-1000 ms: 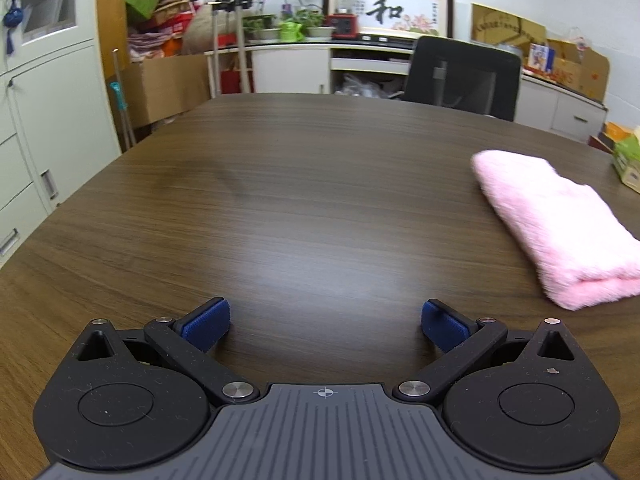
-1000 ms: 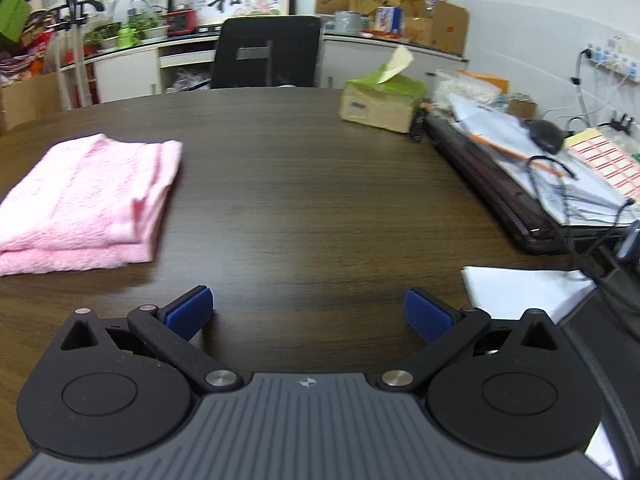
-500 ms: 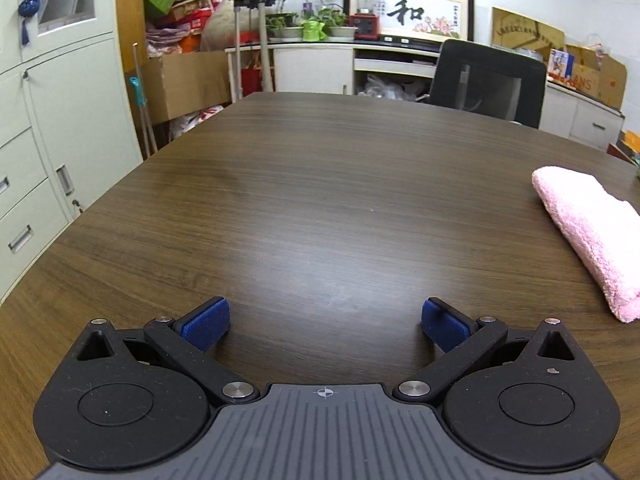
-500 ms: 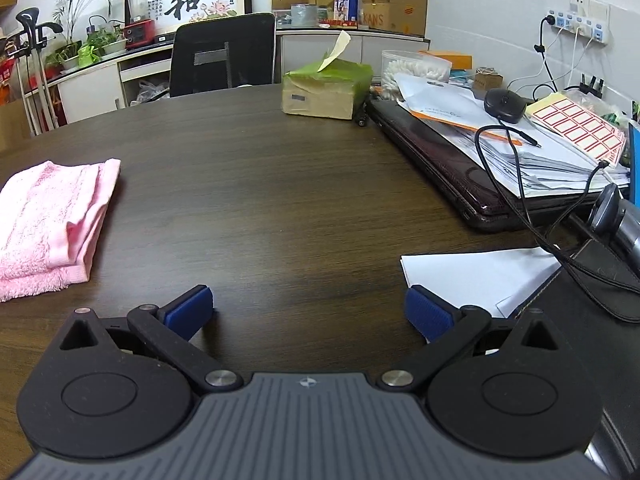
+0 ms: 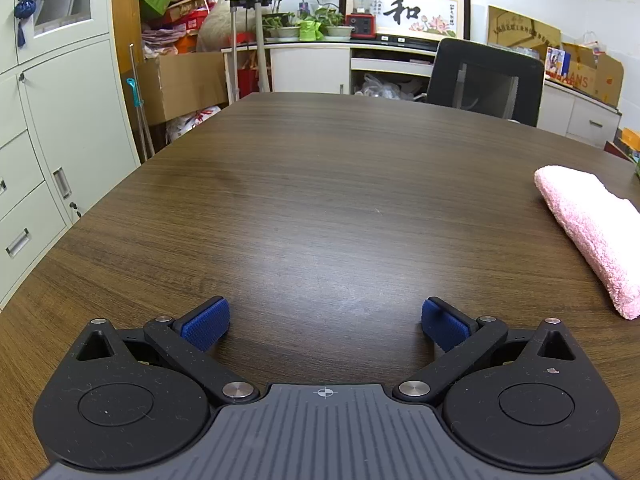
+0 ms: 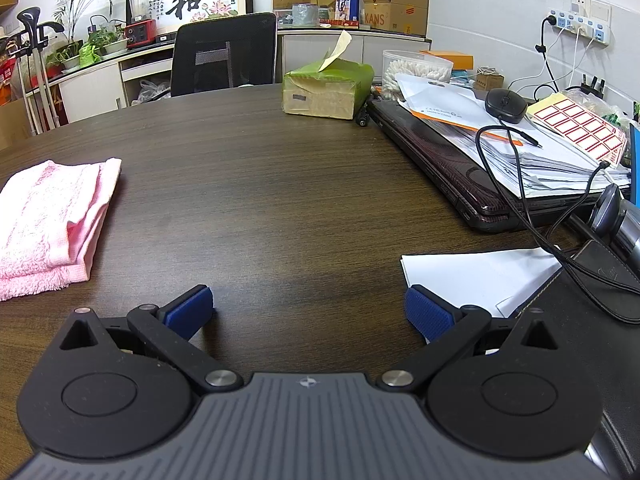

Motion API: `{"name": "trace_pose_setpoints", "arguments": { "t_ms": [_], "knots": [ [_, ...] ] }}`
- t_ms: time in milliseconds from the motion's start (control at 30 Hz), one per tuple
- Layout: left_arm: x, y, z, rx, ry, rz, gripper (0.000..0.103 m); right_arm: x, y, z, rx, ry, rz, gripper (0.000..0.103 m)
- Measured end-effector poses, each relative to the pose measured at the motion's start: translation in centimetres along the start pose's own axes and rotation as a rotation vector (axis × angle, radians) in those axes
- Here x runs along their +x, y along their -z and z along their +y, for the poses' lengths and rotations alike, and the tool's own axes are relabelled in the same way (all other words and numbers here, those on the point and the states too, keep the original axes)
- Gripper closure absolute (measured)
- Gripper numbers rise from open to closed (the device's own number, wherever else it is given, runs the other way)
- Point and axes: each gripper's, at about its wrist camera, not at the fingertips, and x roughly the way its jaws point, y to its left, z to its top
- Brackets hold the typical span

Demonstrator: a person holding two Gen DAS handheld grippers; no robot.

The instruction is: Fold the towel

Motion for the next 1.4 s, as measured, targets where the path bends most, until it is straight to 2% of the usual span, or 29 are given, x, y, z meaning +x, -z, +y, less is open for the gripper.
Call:
{"name": "trace_pose_setpoints", "arguments": {
  "t_ms": [1400],
  "knots": [
    [0.06, 0.05, 0.31, -0.007, -0.009, 0.0, 0.0, -0.01, 0.0, -0.04, 0.0, 0.0, -0.001, 0.0]
  ]
}}
